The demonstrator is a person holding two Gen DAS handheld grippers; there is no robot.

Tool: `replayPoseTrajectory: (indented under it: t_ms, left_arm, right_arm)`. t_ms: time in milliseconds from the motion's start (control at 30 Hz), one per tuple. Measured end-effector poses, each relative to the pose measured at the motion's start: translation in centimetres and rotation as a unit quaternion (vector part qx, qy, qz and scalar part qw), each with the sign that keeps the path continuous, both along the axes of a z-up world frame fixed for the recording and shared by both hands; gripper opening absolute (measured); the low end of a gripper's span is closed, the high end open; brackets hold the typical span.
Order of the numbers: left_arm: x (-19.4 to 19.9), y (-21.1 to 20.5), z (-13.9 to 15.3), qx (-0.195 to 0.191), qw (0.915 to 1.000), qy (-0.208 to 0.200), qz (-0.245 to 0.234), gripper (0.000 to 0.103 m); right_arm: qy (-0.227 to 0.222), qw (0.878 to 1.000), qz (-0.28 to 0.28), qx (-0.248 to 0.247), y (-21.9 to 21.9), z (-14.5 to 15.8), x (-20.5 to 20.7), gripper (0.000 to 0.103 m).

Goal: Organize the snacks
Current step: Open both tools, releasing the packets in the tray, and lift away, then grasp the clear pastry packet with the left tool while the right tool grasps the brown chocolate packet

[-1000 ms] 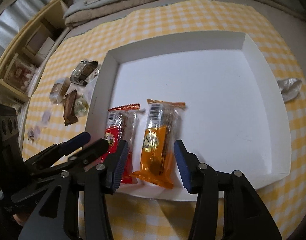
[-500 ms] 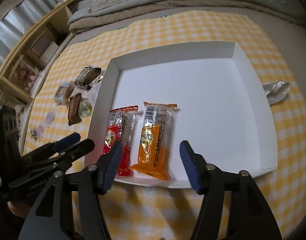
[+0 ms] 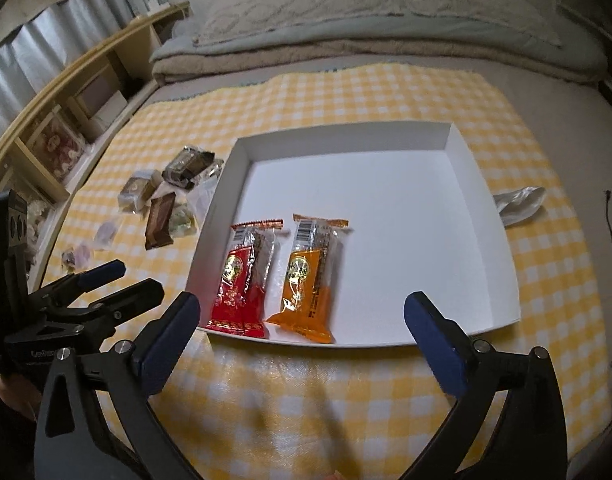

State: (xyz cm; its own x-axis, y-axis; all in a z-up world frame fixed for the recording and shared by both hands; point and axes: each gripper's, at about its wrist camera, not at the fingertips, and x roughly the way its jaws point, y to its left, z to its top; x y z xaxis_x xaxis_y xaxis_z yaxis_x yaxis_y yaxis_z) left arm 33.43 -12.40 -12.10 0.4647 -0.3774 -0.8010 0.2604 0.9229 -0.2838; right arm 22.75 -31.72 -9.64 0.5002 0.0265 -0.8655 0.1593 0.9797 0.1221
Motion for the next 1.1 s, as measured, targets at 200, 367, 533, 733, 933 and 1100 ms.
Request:
replayPoseTrajectory:
  t_ms: [200, 367, 533, 733, 933, 1100]
  left_arm:
    - [-1.1, 1.7, 2.3, 0.008, 0.9996, -0.026, -0.005, 0.103]
    - [-1.9, 4.1, 5.0, 0.022, 0.9979, -0.061, 0.002, 0.103]
    - [-2.8, 6.7, 7.5, 0.030, 0.9953, -0.091, 0.017, 0.103]
    - [-4.1, 10.2, 10.6, 0.044, 0.9893, -0.132, 0.043, 0.103]
    - [-4.4, 13.7, 12.6, 0.057, 0.9840, -0.146, 0.083, 0.103]
    - [-4.5, 16.4, 13.9, 0.079, 0.9797, -0.150, 0.108, 0.103]
  right_arm:
    - [-0.034, 0.999, 0.010, -0.025, 1.3, 2.0, -0.7, 0.103]
    - [-0.067, 0.997, 0.024, -0.029, 2.3, 3.8, -0.8, 0.103]
    - [-0.102, 0.993, 0.035, -0.039, 3.6, 5.6, 0.0, 0.103]
    - [-0.149, 0.988, 0.044, -0.025, 5.2, 7.7, 1.4, 0.103]
    - [-0.161, 0.985, 0.061, -0.014, 7.3, 7.8, 3.8, 0.103]
    - [-0.172, 0.982, 0.072, 0.027, 8.8, 7.1, 6.2, 0.103]
